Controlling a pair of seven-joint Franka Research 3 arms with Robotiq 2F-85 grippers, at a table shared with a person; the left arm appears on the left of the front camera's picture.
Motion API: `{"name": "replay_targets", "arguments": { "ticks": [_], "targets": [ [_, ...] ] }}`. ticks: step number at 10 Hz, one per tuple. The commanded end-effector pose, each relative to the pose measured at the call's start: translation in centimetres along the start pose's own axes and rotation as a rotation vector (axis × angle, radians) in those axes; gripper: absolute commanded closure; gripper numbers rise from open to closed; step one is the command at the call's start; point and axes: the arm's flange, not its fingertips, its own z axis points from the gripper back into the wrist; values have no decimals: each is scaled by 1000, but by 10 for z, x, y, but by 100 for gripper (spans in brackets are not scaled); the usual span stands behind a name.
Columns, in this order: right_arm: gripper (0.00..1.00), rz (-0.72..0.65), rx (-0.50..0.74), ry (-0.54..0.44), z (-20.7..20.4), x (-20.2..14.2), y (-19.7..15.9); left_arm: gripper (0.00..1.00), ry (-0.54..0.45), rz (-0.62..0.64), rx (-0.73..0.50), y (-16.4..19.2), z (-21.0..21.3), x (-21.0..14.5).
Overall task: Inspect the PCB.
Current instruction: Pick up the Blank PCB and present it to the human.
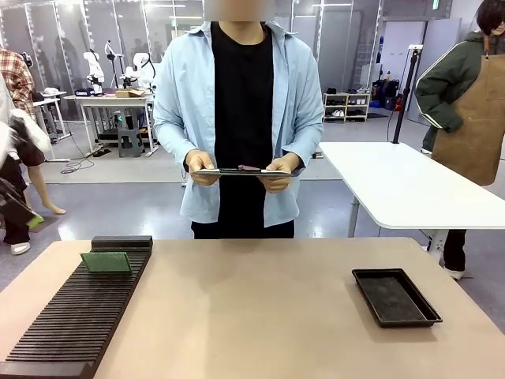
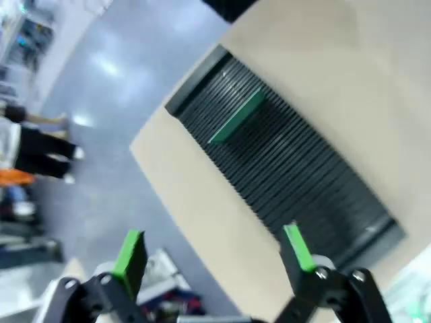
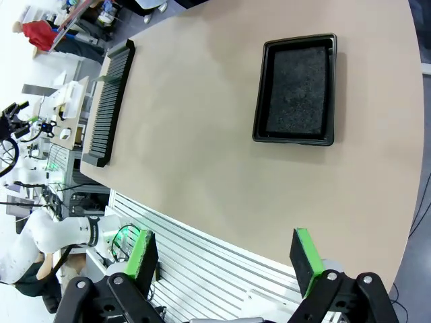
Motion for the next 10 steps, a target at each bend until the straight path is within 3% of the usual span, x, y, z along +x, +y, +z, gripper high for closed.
{"name": "replay_targets", "arguments": {
  "ticks": [1,3,4,7,9,10],
  "targets": [
    [0,12,4,5,2,0,-2,0,30,-90,52,-16,-25,-16],
    [0,12,4,5,2,0,-2,0,-6,-12,-43,-14,-21,-9],
    [0,12,4,5,2,0,-2,0,36,-107,16,-8,-23,8],
    [0,12,4,5,2,0,-2,0,21,-96,-5,-7,-25,6],
    [0,12,4,5,2,0,-2,0,56,-313,-96,5,-51,14],
    [0,12,4,5,2,0,-2,0,2,-421,-160,13,-69,19]
  ]
}}
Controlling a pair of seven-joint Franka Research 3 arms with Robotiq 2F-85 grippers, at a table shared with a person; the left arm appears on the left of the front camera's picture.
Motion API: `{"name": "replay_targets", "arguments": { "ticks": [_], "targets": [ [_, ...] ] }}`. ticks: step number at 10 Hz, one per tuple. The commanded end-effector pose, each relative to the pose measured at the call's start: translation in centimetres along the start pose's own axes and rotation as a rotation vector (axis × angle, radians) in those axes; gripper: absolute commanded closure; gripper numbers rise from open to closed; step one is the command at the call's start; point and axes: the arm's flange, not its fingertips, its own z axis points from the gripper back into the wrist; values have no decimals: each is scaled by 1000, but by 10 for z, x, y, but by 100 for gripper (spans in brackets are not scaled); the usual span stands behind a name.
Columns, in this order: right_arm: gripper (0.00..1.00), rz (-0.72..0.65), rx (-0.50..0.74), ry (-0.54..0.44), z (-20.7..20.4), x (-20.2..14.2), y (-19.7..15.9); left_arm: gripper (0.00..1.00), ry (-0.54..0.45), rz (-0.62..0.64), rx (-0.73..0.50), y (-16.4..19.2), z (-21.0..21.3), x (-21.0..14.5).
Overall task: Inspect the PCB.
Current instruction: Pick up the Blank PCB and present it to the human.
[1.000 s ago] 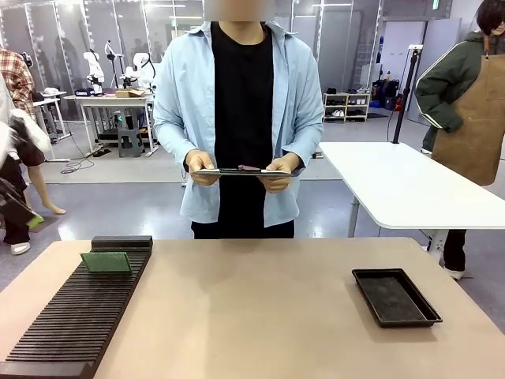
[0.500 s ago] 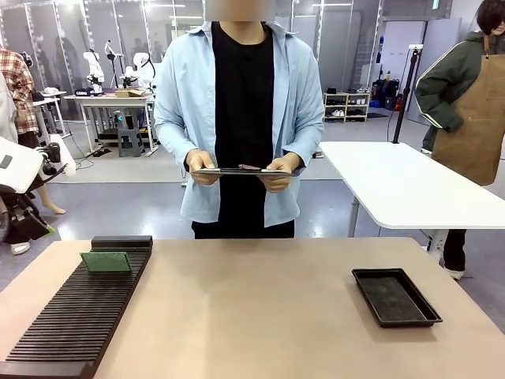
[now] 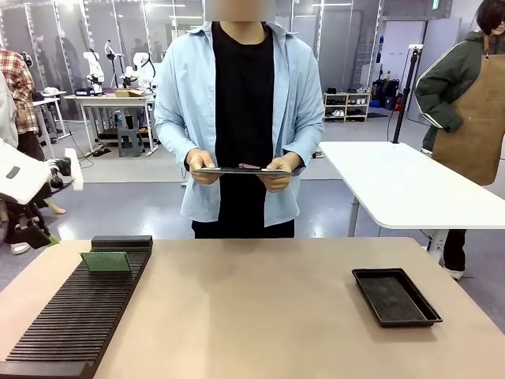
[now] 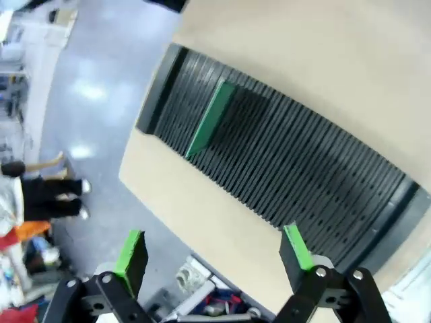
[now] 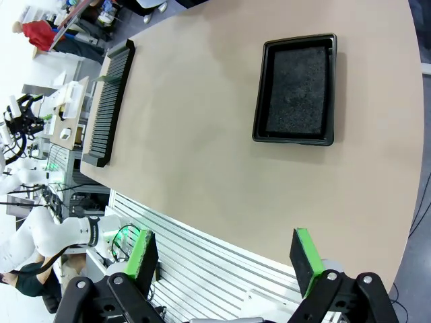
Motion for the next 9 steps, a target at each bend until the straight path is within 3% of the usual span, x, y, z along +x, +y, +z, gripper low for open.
{"name": "replay_targets", "arguments": {
  "ticks": [1,4,9],
  "targets": [
    [0,12,4,5,1,0,-1,0,-68,-242,-74,34,-27,2],
    [0,12,4,5,1,0,-1,0,-68,-371,-82,63,-85,5],
    [0,12,4,5,1,0,-1,0,-16,-388,-203,84,-162,14]
  ]
}}
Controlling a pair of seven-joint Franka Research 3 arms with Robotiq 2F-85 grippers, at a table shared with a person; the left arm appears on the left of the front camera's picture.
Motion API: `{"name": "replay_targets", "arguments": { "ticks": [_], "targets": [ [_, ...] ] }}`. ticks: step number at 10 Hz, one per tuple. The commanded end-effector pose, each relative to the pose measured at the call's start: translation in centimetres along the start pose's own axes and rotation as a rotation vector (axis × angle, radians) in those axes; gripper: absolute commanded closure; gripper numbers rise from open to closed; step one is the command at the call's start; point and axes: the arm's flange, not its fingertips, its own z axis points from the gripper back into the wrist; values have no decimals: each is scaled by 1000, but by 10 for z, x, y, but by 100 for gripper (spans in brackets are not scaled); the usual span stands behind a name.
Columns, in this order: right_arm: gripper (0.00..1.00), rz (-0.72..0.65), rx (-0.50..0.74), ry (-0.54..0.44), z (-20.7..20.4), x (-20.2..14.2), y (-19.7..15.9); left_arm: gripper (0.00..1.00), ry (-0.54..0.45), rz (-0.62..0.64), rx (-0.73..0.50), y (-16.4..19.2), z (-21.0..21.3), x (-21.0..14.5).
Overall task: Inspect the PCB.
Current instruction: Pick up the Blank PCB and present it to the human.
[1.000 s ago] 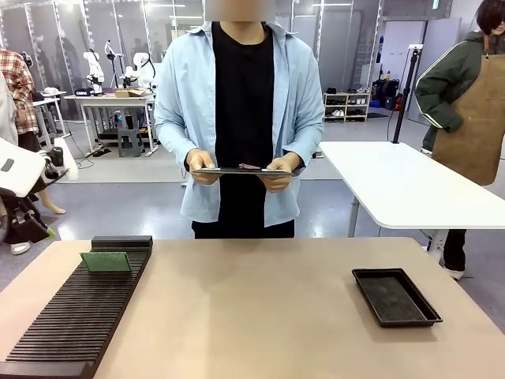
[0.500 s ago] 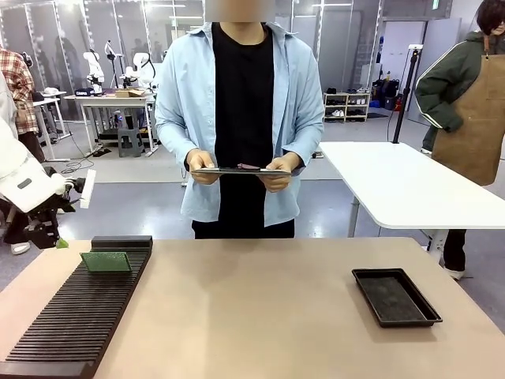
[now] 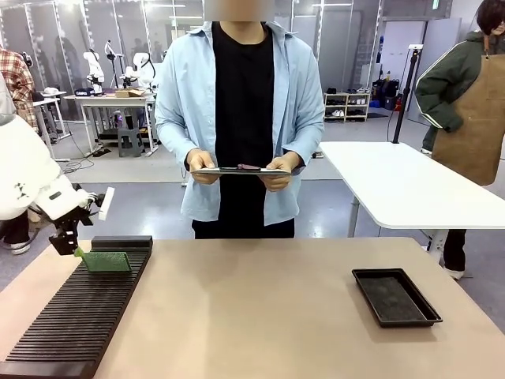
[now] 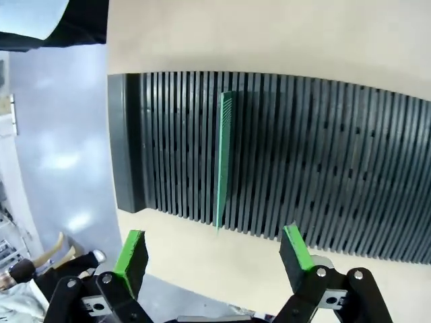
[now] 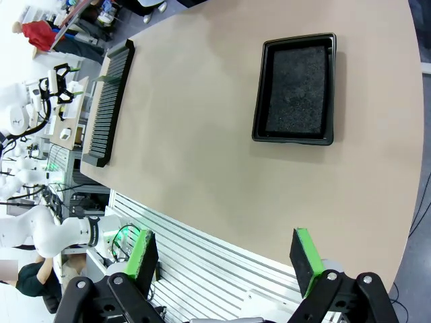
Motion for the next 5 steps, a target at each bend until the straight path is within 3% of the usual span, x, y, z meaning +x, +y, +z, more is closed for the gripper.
{"name": "replay_targets", "arguments": {
  "ticks": [1,5],
  "targets": [
    [0,14,5,4,2,0,-1,0,14,-41,-44,20,-16,-8],
    [0,14,5,4,2,0,-1,0,36,-4,-104,23,-46,-11]
  ]
}}
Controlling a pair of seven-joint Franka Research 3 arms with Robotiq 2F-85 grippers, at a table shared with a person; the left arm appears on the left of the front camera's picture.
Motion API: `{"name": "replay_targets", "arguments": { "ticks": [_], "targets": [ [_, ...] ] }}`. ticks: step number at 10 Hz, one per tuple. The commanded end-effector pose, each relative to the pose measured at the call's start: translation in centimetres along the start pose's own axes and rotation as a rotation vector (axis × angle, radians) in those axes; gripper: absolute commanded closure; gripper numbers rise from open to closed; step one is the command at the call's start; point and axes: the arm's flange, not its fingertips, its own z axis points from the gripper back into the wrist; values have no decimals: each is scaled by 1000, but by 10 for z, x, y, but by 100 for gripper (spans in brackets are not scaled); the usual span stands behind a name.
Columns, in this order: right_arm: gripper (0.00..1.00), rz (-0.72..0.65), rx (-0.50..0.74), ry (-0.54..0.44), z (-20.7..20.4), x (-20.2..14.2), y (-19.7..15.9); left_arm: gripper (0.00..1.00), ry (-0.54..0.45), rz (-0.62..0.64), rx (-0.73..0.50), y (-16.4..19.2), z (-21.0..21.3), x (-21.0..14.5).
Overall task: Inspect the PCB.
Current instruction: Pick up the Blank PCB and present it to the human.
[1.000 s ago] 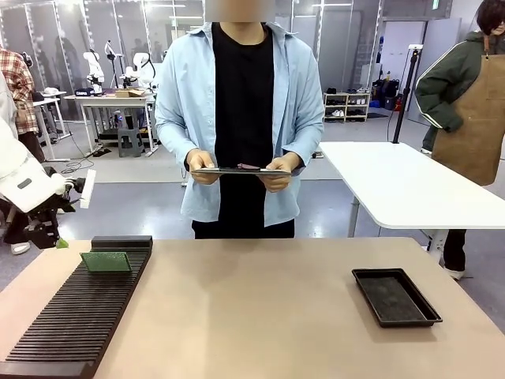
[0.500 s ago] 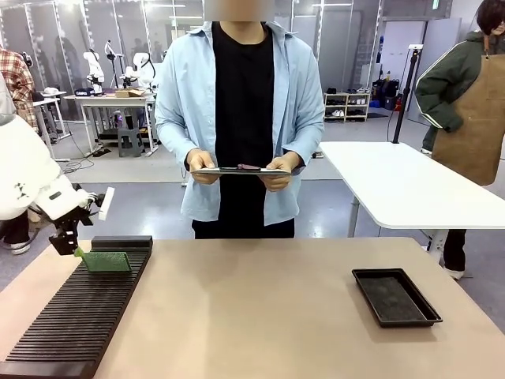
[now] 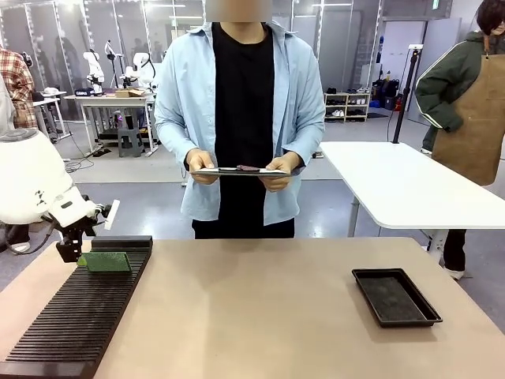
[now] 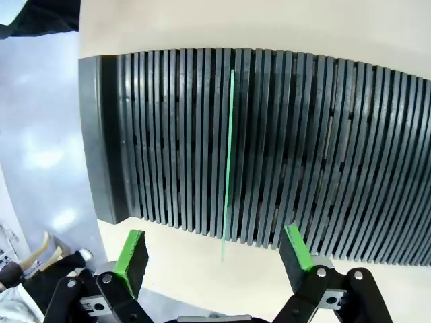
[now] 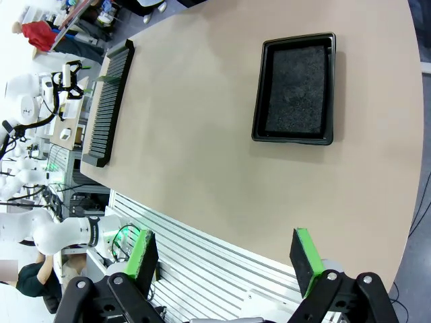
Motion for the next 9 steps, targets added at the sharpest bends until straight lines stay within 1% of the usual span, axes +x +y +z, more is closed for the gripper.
{"name": "replay_targets", "arguments": {
  "ticks": [1,3,4,5,6,7,8,9],
  "targets": [
    [0,16,5,4,2,0,0,0,5,4,-47,10,-8,-3],
    [0,16,5,4,2,0,0,0,1,9,-77,8,-16,-3],
    [0,16,5,4,2,0,0,2,1,10,-89,7,-18,-3],
    [0,16,5,4,2,0,0,27,-1,7,-96,7,-20,-4],
    [0,16,5,4,2,0,0,62,0,12,-101,7,-22,-4],
    [0,16,5,4,2,0,0,87,-5,17,-108,7,-23,-4],
    [0,16,5,4,2,0,0,100,-12,24,-114,9,-25,-4],
    [0,16,5,4,2,0,0,100,-10,25,-120,9,-28,-4]
  ]
}}
